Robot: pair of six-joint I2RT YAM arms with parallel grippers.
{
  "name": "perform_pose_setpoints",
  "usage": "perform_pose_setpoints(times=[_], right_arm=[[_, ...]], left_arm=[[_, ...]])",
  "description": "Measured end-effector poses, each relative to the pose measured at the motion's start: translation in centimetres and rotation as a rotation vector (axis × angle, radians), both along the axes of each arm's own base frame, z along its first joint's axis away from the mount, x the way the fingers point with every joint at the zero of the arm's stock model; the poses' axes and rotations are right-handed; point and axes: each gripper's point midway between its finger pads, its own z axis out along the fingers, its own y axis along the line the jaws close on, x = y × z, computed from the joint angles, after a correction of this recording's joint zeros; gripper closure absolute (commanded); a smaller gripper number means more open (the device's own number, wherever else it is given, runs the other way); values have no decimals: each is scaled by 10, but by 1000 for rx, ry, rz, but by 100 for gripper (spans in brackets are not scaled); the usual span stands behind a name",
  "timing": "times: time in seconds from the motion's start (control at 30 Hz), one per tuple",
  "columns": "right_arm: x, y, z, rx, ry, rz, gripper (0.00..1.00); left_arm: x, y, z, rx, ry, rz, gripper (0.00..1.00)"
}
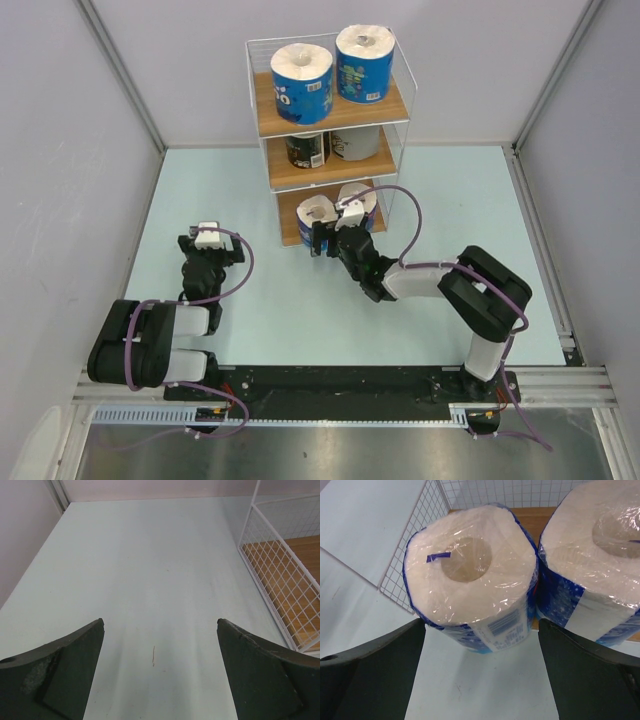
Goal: Place and organize the paper towels onto the shelf
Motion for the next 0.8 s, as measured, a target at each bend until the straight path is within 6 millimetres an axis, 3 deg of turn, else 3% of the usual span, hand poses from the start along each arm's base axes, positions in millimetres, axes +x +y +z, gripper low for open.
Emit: perform_pose_setpoints(times=[0.43, 0.8], right_arm=[[-24, -1, -21, -122, 76, 48, 0], [12, -42, -25, -100, 115, -52, 0]], left_arm=[[0, 0, 0, 0, 0, 0, 0], [0, 0, 0, 0, 0, 0, 0]])
